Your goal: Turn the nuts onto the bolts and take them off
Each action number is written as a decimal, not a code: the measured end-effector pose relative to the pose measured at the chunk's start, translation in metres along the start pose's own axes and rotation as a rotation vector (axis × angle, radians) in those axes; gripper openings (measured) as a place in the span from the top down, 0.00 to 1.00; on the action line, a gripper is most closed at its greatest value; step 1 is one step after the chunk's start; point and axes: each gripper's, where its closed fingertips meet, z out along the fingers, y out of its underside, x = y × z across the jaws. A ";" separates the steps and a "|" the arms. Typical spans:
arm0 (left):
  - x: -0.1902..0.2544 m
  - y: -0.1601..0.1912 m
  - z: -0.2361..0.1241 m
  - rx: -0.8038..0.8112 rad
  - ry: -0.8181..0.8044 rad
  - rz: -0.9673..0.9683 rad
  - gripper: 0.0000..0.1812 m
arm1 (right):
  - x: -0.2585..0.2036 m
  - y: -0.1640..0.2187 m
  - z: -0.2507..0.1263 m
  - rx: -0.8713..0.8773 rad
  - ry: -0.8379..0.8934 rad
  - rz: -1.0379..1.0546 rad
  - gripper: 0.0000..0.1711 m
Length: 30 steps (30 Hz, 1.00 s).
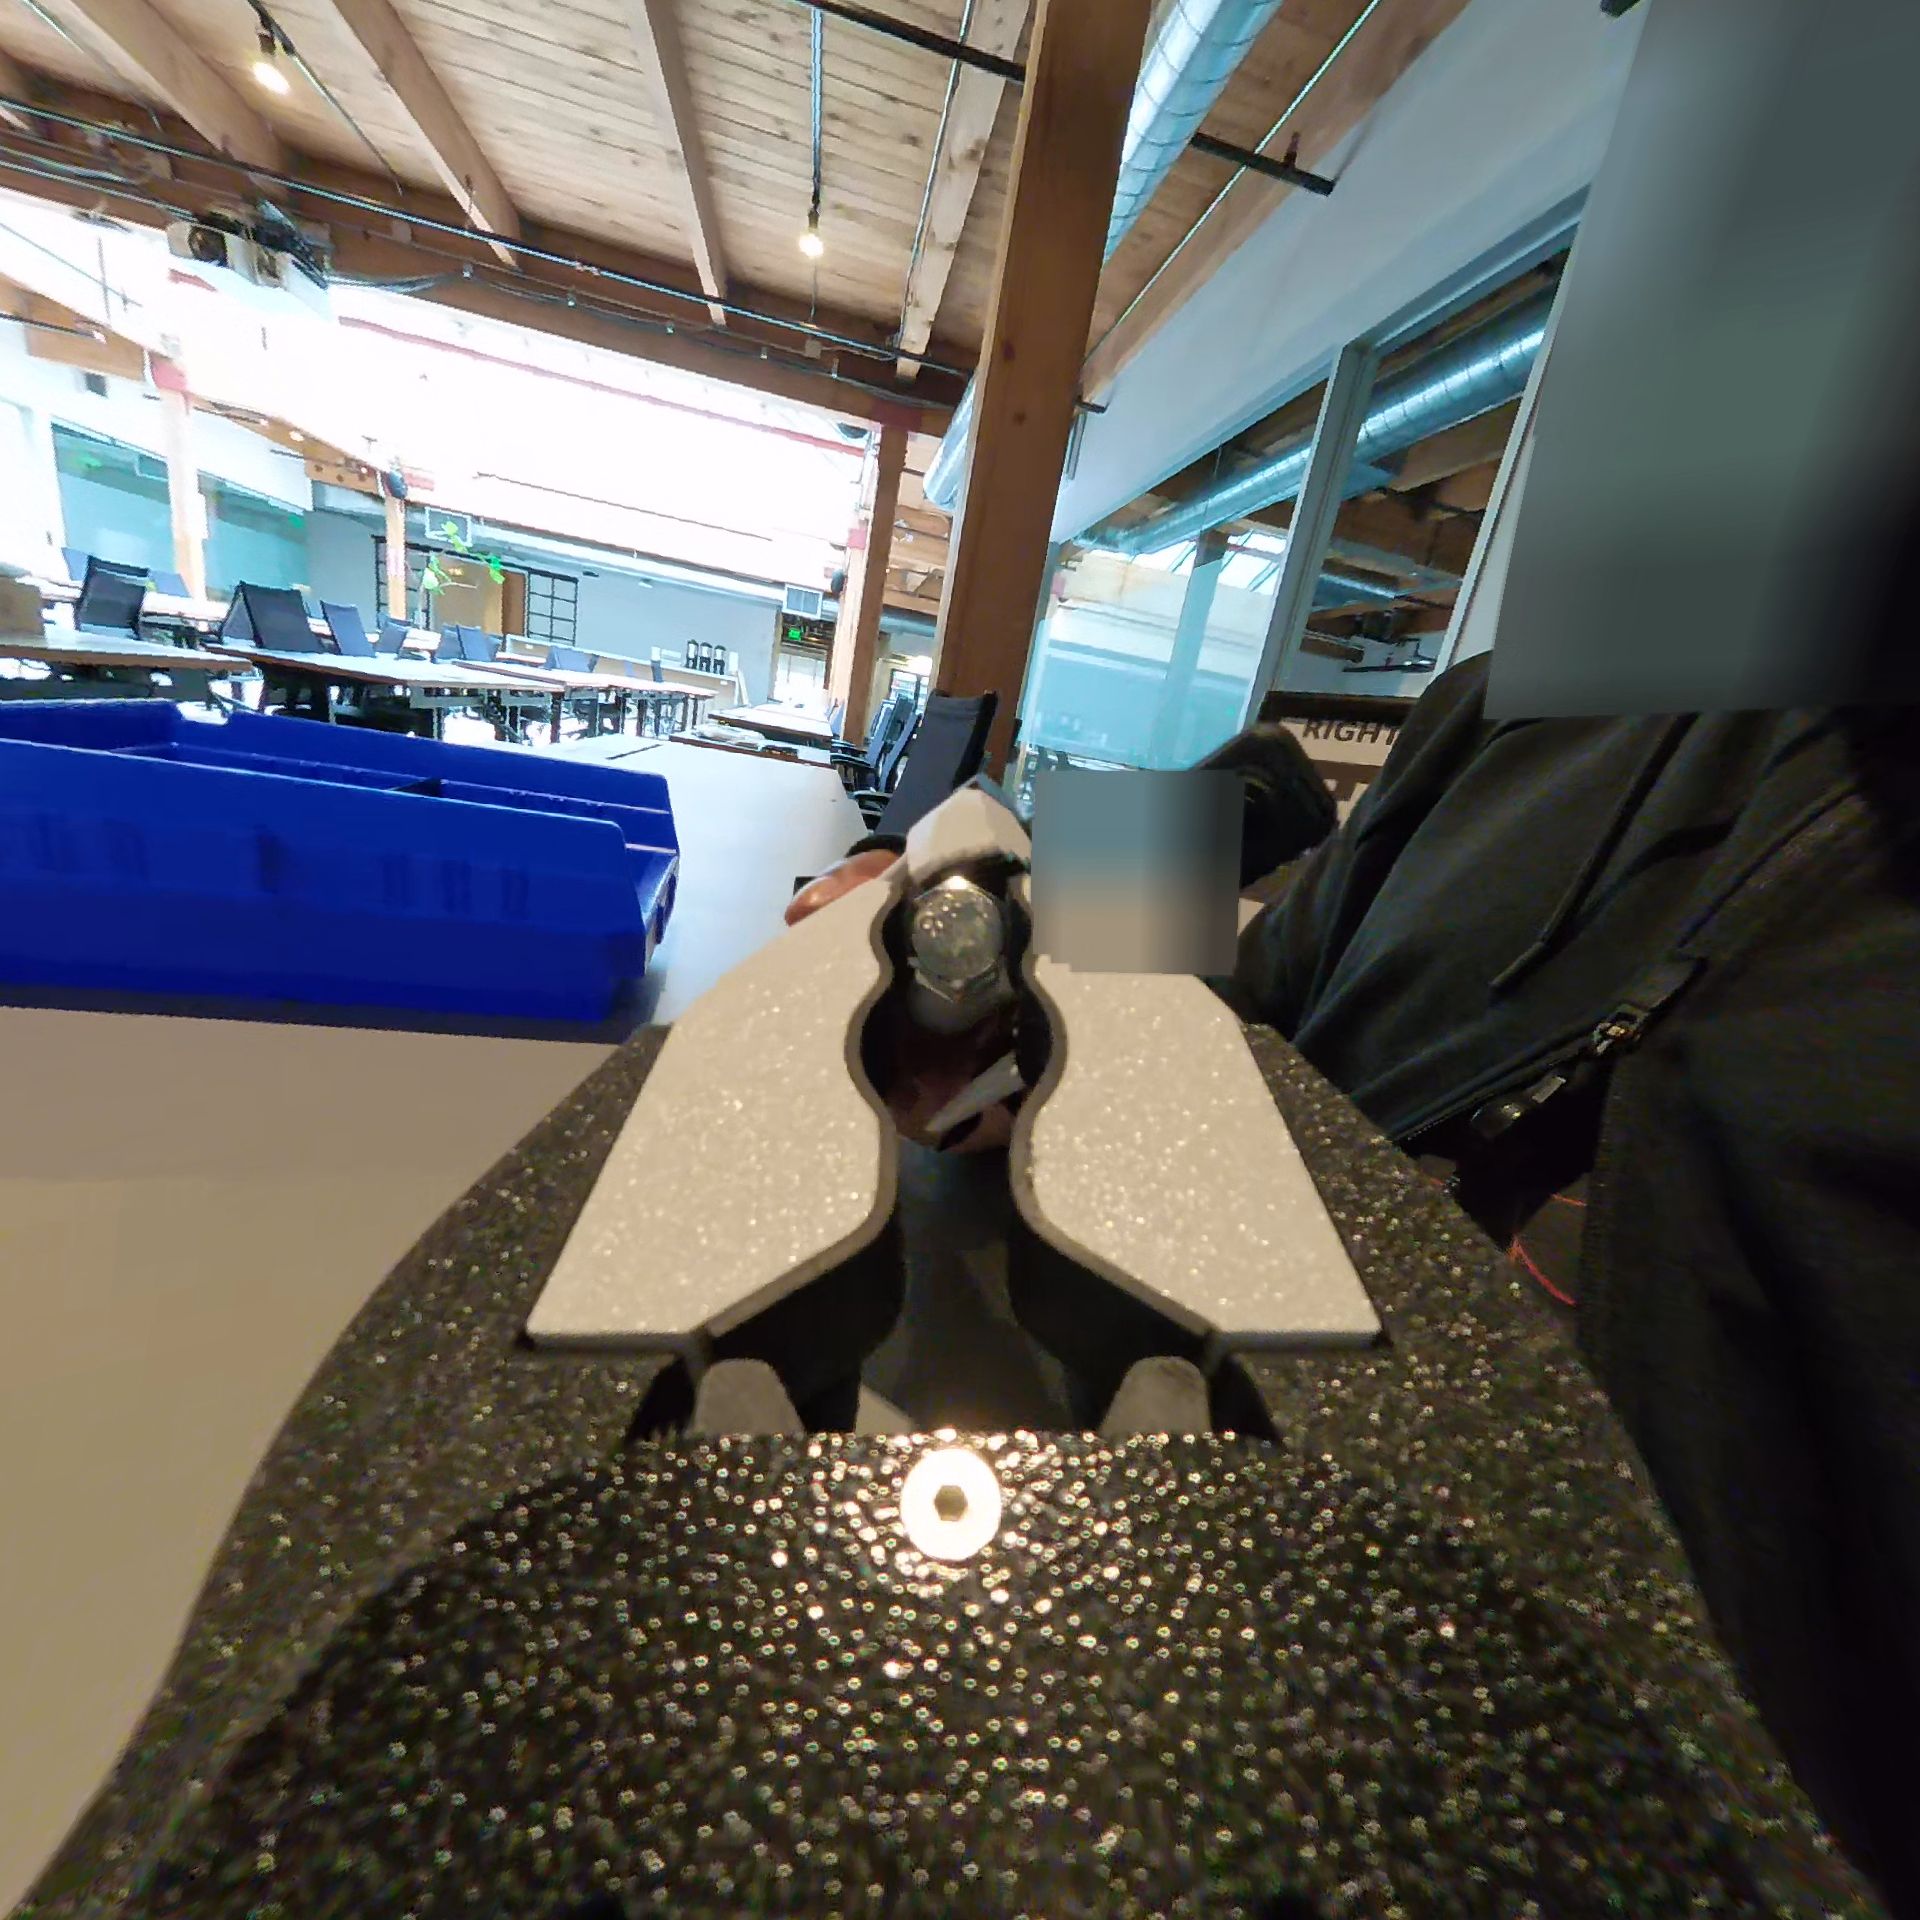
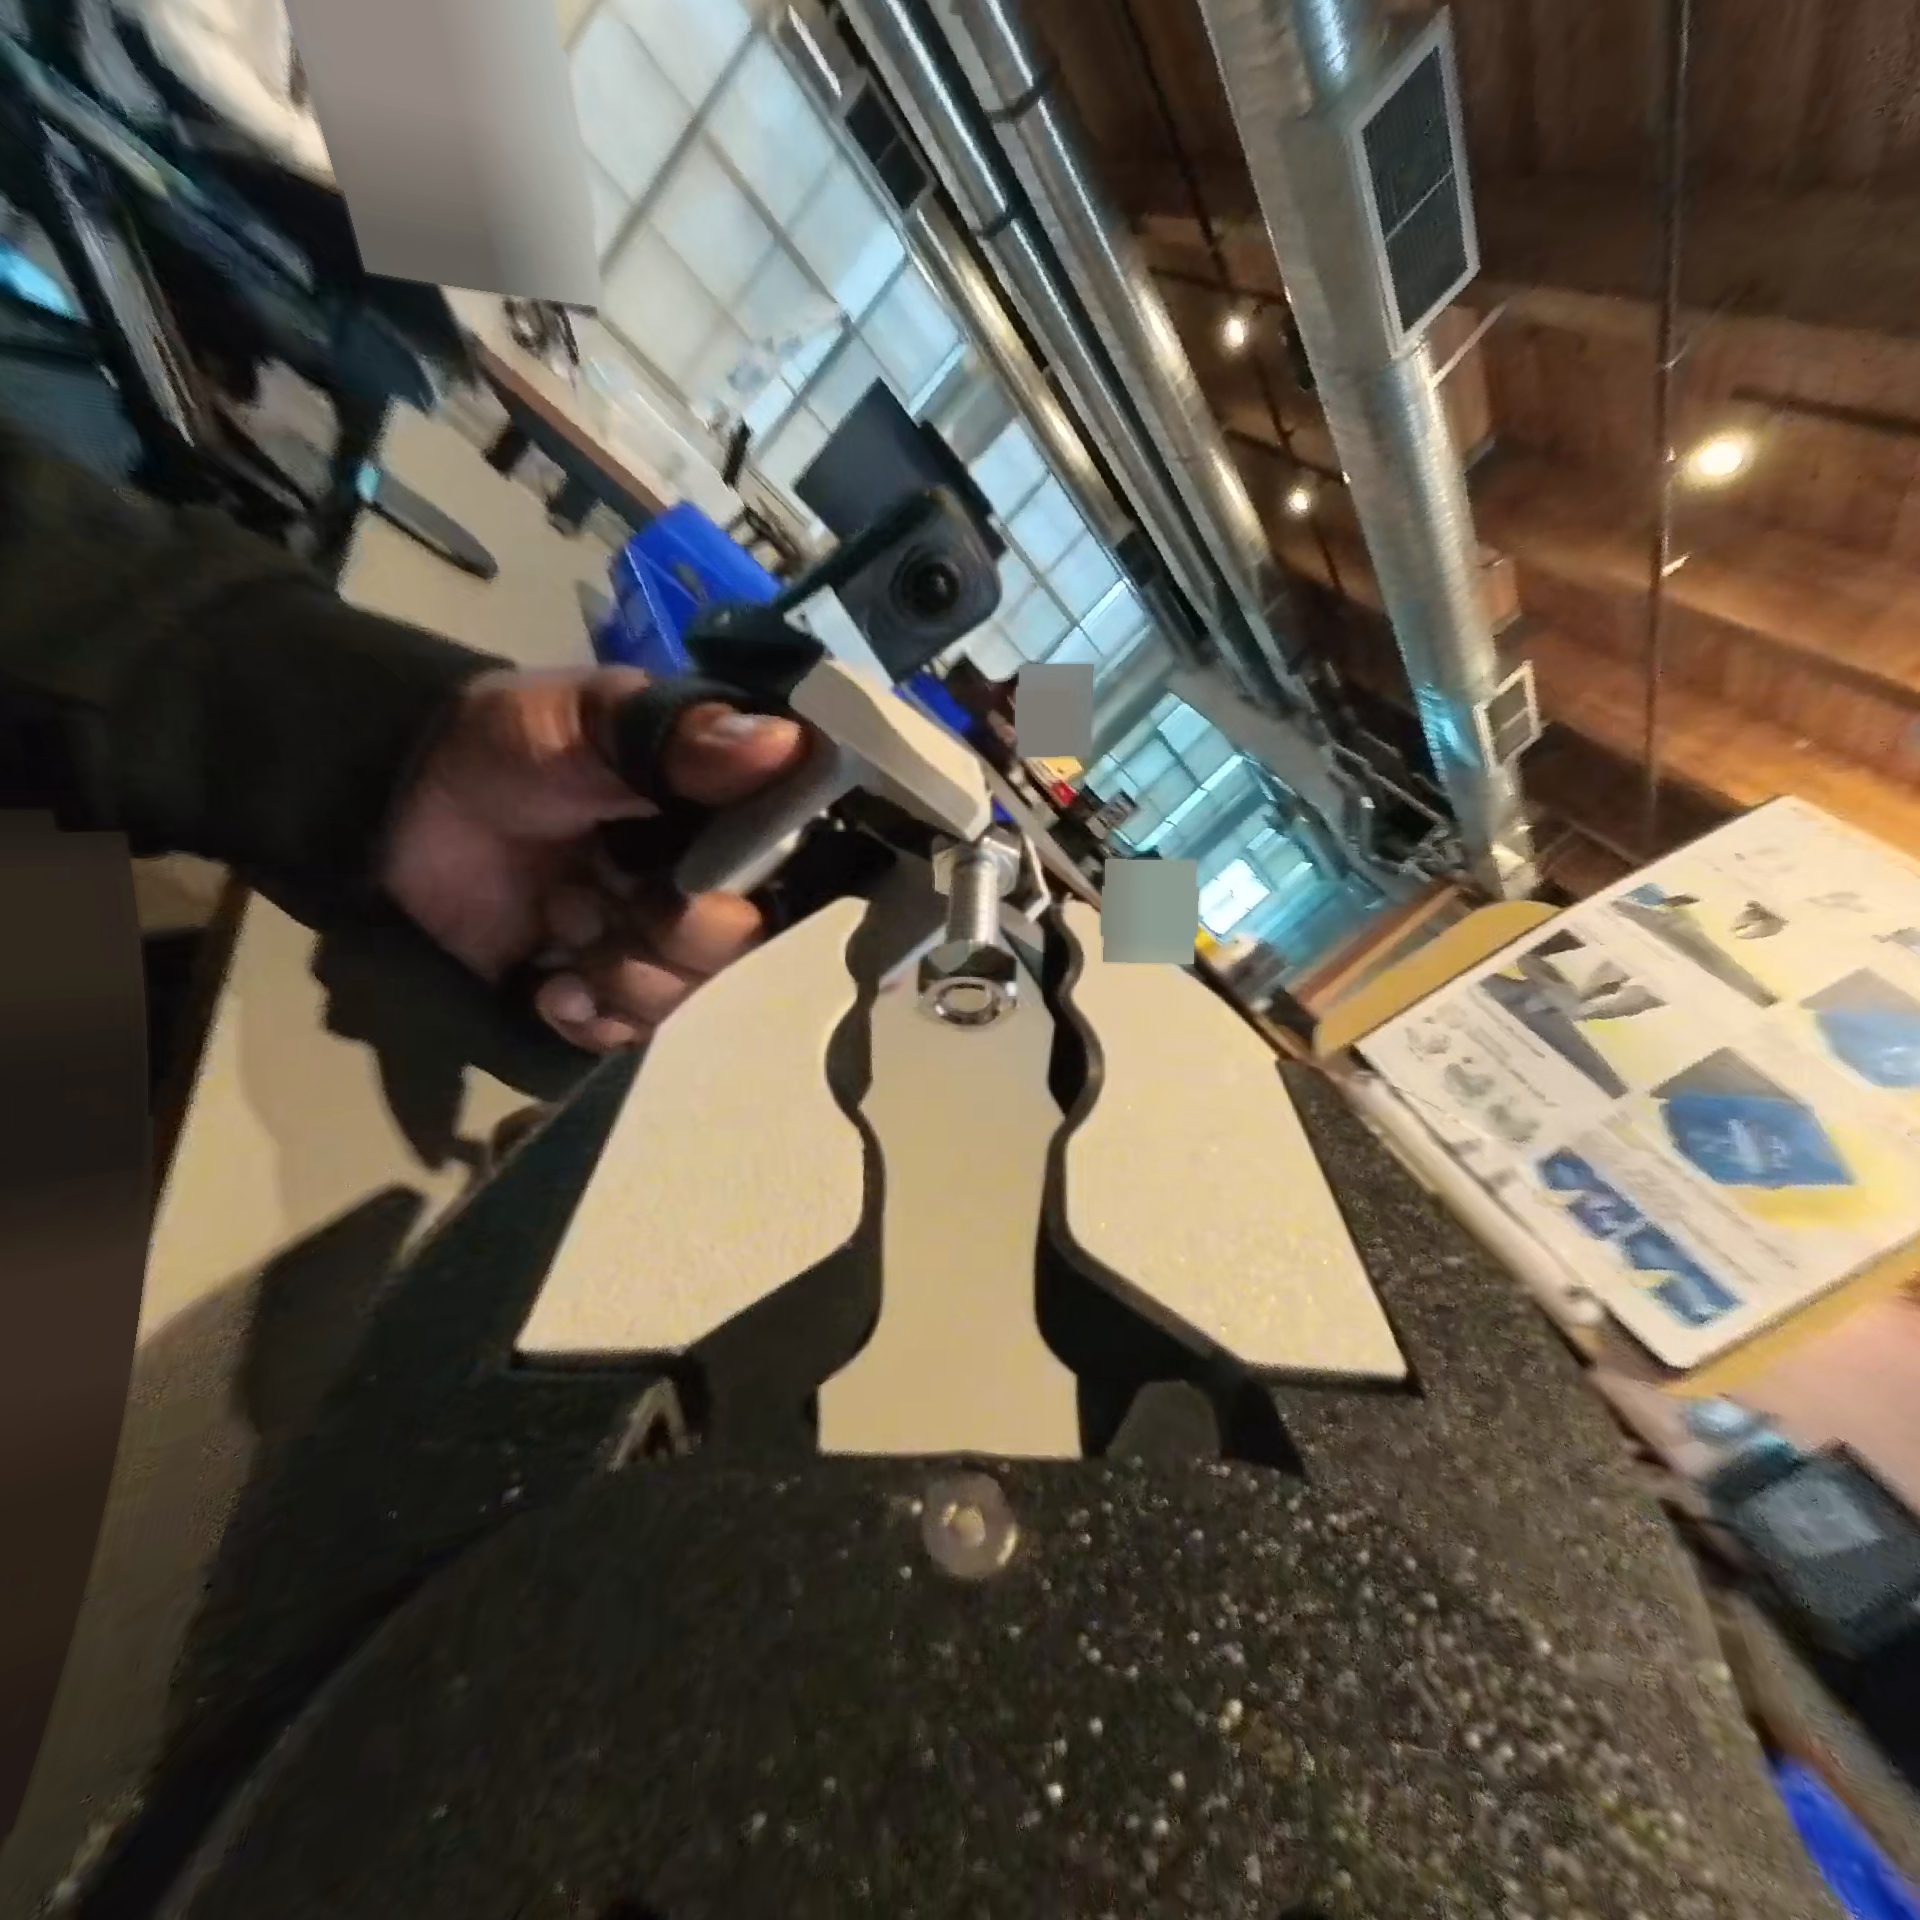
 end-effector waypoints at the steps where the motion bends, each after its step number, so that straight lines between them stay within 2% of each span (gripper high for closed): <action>1: 0.000 -0.001 0.000 0.003 0.001 0.004 0.91 | 0.002 -0.002 -0.001 0.026 -0.013 0.060 0.81; 7: 0.001 -0.004 -0.001 0.018 -0.007 0.034 0.91 | 0.014 -0.001 -0.005 0.126 -0.148 0.531 0.77; 15: 0.005 -0.003 0.001 0.005 0.004 0.056 0.91 | -0.001 0.001 -0.001 0.094 -0.267 0.613 0.80; 17: 0.006 -0.001 0.002 -0.007 0.013 0.057 0.91 | -0.004 0.000 -0.002 0.098 -0.283 0.595 0.88; 20: 0.004 0.000 0.002 -0.011 0.003 0.053 0.91 | -0.003 0.003 -0.001 0.074 -0.226 0.476 0.89; 26: -0.001 0.000 -0.001 0.007 0.008 -0.034 0.91 | 0.000 0.010 0.002 -0.047 0.001 -0.034 0.89; 28: -0.001 -0.001 -0.001 0.012 0.010 -0.031 0.91 | 0.001 0.009 0.003 -0.054 0.020 -0.060 0.88; 30: 0.001 -0.002 -0.001 0.020 0.014 -0.020 0.91 | 0.001 0.005 0.002 -0.018 -0.003 0.019 0.82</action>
